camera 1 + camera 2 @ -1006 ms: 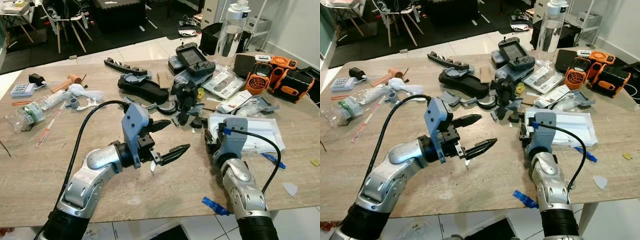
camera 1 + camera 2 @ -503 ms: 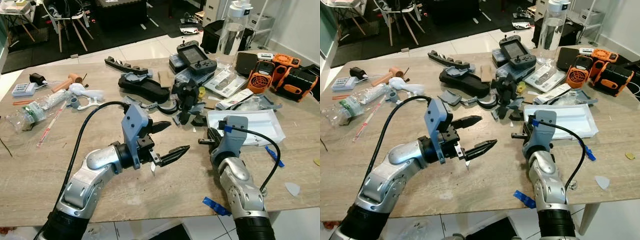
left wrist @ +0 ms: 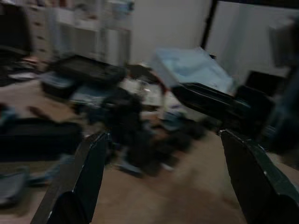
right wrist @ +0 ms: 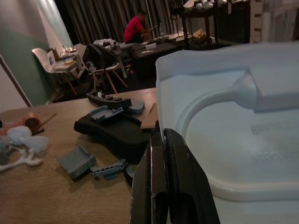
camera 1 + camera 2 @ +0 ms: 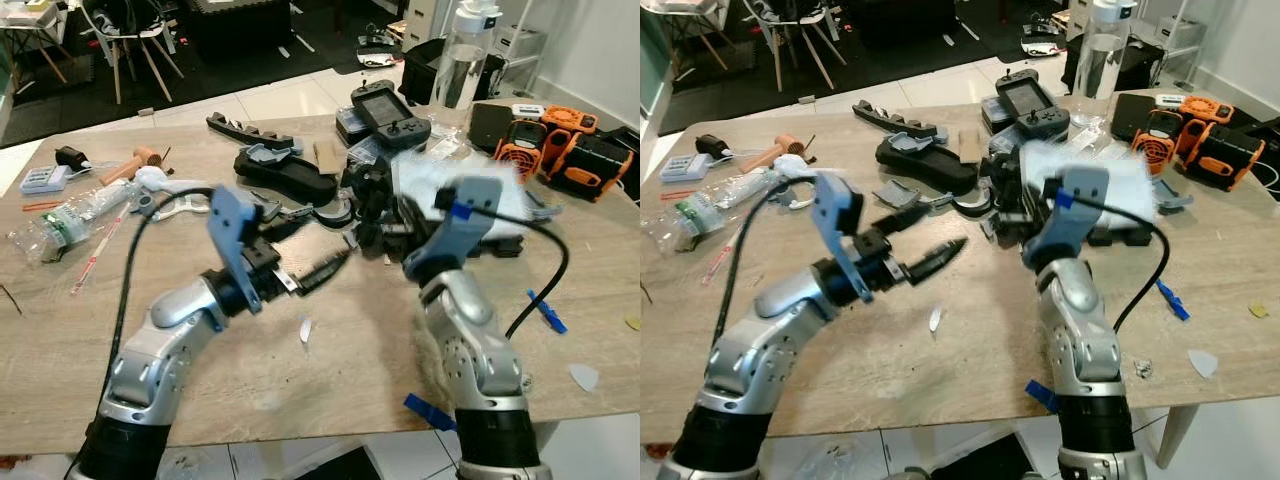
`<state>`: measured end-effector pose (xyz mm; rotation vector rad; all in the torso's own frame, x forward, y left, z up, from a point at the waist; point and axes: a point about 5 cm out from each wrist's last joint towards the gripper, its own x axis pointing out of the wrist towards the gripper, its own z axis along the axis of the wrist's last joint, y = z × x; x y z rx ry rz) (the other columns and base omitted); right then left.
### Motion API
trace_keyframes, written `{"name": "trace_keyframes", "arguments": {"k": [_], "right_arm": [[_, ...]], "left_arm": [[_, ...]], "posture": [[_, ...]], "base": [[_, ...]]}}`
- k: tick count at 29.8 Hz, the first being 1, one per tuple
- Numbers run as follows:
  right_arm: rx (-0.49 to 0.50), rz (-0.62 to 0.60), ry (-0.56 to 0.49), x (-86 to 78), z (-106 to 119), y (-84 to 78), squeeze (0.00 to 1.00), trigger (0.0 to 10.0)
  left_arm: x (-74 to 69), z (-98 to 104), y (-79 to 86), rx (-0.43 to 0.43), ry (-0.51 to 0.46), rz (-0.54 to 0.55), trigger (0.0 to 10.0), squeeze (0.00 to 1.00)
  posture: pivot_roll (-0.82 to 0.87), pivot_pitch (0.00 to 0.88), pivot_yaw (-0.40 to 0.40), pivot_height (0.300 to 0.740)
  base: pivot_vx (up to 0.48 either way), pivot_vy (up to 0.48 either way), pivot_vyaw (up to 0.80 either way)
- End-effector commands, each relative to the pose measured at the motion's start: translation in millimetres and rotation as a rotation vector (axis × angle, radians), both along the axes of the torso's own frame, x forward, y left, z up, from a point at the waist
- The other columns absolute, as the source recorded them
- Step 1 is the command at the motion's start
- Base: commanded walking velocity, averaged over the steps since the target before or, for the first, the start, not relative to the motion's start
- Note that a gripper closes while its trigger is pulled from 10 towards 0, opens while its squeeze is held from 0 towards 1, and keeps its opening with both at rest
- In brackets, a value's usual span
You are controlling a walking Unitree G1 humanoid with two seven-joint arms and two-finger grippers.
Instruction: Picking trash to rubbish bin
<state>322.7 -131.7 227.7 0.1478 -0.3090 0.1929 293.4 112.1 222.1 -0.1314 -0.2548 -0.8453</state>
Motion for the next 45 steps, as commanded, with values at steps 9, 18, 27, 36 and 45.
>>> {"name": "trace_keyframes", "arguments": {"k": [9, 18, 27, 36, 45], "right_arm": [[-0.276, -0.045, -0.07, -0.4, 14.6, 1.3, 0.0, 10.0], [-0.316, -0.048, -0.107, -4.6, 11.2, -0.2, 0.0, 10.0], [-0.314, -0.063, -0.092, -5.3, 6.2, -1.2, 0.0, 10.0], [-0.286, -0.083, -0.076, -4.9, 1.4, -5.6, 0.0, 10.0], [-0.28, -0.089, -0.063, -5.2, -2.8, -5.7, 0.0, 10.0]], "left_arm": [[22.1, -13.7, 32.9, 0.089, 0.0, 0.483, 10.0, 0.0], [26.5, -14.7, 35.2, 0.081, 0.006, 0.57, 10.0, 0.0], [27.1, -15.0, 34.0, 0.087, 0.014, 0.568, 10.0, 0.0], [26.4, -14.5, 29.8, 0.065, 0.017, 0.553, 10.0, 0.0], [26.9, -13.4, 31.3, 0.063, 0.013, 0.549, 10.0, 0.0]], "posture": [[-0.02, 0.119, 0.067, 0.74], [-0.02, 0.127, 0.064, 0.74], [-0.02, 0.133, 0.065, 0.74], [-0.02, 0.134, 0.063, 0.74], [-0.01, 0.139, 0.063, 0.74]], "base": [[0.0, 0.0, 0.0], [0.0, 0.0, 0.0], [0.0, 0.0, 0.0], [0.0, 0.0, 0.0], [-0.263, 0.0, 0.0]]}}
